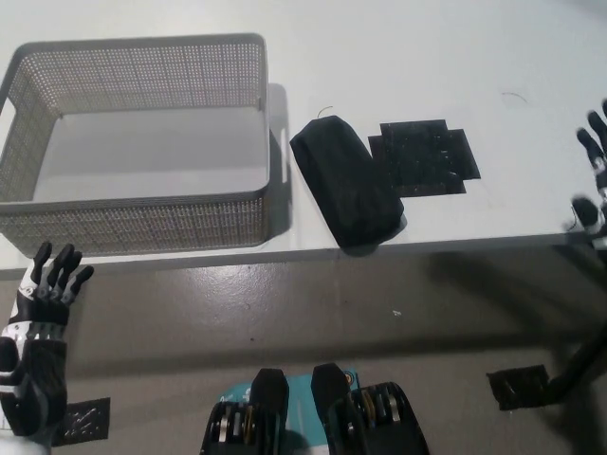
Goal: Use the right hand to push the pencil case on the right hand side to the container on the left side
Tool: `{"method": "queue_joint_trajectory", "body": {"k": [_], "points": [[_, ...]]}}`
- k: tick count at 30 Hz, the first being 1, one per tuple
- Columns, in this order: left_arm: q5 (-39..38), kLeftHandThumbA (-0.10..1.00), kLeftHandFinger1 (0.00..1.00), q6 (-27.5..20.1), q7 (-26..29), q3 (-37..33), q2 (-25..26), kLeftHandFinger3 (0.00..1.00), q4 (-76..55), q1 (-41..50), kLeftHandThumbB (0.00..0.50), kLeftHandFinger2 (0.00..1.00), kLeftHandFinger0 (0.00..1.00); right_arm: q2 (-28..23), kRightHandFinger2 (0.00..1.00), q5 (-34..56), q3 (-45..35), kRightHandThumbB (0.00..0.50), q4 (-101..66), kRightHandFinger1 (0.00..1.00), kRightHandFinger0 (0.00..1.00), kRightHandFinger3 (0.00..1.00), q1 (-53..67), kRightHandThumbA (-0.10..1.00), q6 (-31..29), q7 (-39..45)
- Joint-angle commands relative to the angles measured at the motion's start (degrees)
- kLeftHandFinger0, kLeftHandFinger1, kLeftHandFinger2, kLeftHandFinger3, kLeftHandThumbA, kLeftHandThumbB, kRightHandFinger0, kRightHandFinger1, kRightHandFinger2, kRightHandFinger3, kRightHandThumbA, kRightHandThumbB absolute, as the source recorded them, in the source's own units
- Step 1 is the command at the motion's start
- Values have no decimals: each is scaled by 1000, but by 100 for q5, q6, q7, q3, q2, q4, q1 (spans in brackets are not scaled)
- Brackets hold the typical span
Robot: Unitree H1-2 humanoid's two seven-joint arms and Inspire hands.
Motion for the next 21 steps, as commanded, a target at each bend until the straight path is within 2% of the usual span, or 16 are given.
{"method": "queue_joint_trajectory", "body": {"k": [1,8,15,21], "points": [[-59,1000,1000,-149,26,4,133,1000,-76,-151,397,1000,1000,-155,1000,257,130,340,-282,1000,1000,1000,260,1000,14,74],[-44,1000,1000,-158,32,-4,128,1000,6,-202,400,1000,1000,-211,1000,265,241,298,-201,1000,1000,1000,537,1000,-52,78],[-88,1000,1000,-126,31,5,144,1000,12,-213,397,1000,1000,-107,1000,61,532,296,270,1000,1000,1000,599,1000,-122,69],[-21,1000,1000,-159,54,20,140,1000,34,-233,388,1000,1000,-64,1000,35,691,265,849,1000,1000,1000,497,1000,-304,87]]}}
